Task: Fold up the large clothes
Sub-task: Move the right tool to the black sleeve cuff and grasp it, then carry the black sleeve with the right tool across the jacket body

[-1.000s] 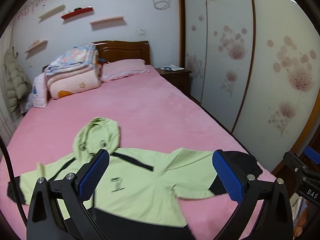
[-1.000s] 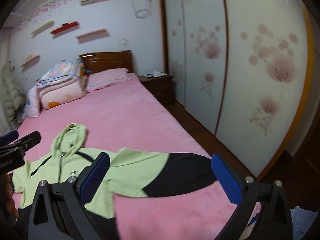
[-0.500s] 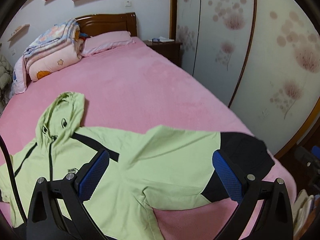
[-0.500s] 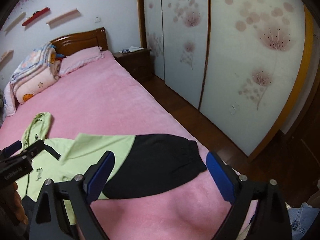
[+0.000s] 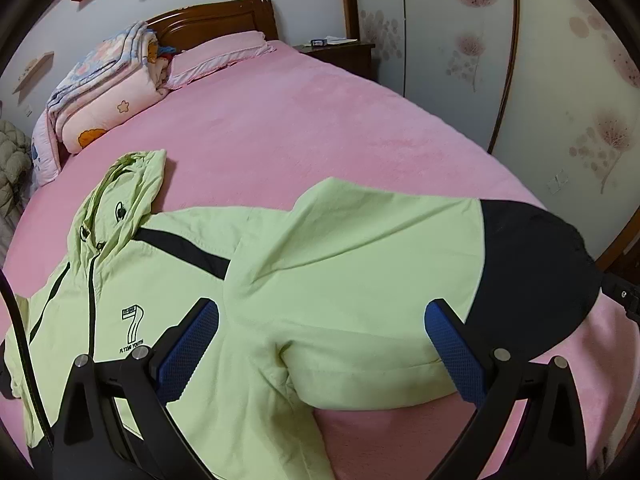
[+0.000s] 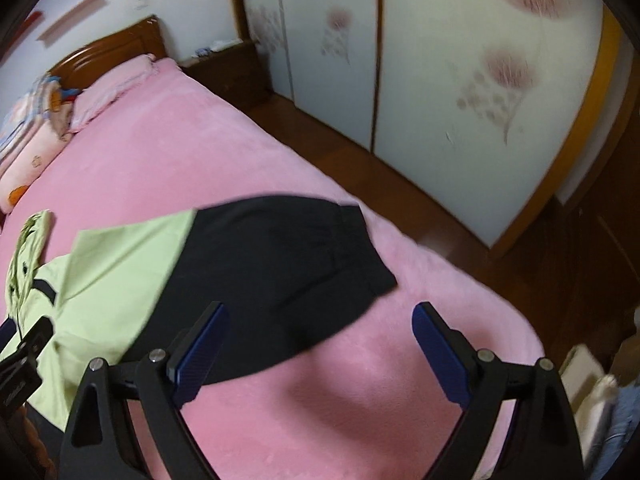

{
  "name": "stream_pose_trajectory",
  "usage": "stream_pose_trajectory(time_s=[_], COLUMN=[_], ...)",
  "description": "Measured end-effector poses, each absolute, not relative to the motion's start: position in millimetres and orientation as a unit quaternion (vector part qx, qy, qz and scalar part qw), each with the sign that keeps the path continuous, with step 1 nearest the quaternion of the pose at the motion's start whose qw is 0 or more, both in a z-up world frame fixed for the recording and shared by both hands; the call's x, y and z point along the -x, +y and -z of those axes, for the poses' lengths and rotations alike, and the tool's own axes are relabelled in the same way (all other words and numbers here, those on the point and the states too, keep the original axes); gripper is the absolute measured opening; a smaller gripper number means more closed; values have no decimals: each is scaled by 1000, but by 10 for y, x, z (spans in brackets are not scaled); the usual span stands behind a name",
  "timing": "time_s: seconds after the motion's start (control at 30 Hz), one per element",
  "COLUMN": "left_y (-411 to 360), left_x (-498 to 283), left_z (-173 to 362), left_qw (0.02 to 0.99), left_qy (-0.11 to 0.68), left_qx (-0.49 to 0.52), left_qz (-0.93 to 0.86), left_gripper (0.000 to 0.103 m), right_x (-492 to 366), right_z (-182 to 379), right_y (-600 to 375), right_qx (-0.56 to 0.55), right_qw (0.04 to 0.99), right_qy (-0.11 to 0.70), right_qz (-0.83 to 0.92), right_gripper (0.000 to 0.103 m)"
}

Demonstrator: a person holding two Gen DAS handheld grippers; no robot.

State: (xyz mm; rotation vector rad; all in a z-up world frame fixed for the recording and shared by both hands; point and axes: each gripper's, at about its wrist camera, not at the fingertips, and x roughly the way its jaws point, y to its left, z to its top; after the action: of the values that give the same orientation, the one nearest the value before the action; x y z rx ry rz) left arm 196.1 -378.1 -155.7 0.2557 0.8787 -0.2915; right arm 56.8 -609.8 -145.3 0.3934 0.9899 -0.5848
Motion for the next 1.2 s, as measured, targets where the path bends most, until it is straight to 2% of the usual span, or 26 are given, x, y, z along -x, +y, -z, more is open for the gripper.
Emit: stream_pose_trajectory(time_s=[0.27,0.37,0.43,0.47,0.53,0.77,1.0,1.1,1.2], left_y=[-3524,-3391,-3297,-3264,-3185,-2694,-1885,-1487,-1113], left_x=[-1996,-1981,-1962,-1954,-1934,-1825,-1656,-1604,-1569], left_z=[1605,1600,1600,1595,1571,1302,978,905,923], left_qw=[886,885,882,881,880,891,908,911,911], left_qy=[430,437,444,446,449,435,410,408,410], left_qx=[-118,-106,-98,-96,-92,-67,-36,-18,-2], left_qz=[127,125,126,125,124,113,78,57,44], left_gripper=[102,102,102,102,102,102,102,102,102], right_x=[-516,-574,-636,-673,-695,-719,-931,-1043,-1205], right_z=[1836,1945,1984,2001,1984,1209,298,276,523], right_y=[-6407,-6456,-6466,-6452,-6439,-5745,-4141,-3477,-2828], right_qx=[-291,-313,-310,-312,-319,-257,-143,-105,-64], right_qw=[794,785,785,785,788,862,932,933,921], right_qy=[465,465,466,469,465,395,332,339,372], right_qz=[262,263,264,258,246,187,13,-55,-99], right_gripper=[90,77,54,33,4,3,3,3,3])
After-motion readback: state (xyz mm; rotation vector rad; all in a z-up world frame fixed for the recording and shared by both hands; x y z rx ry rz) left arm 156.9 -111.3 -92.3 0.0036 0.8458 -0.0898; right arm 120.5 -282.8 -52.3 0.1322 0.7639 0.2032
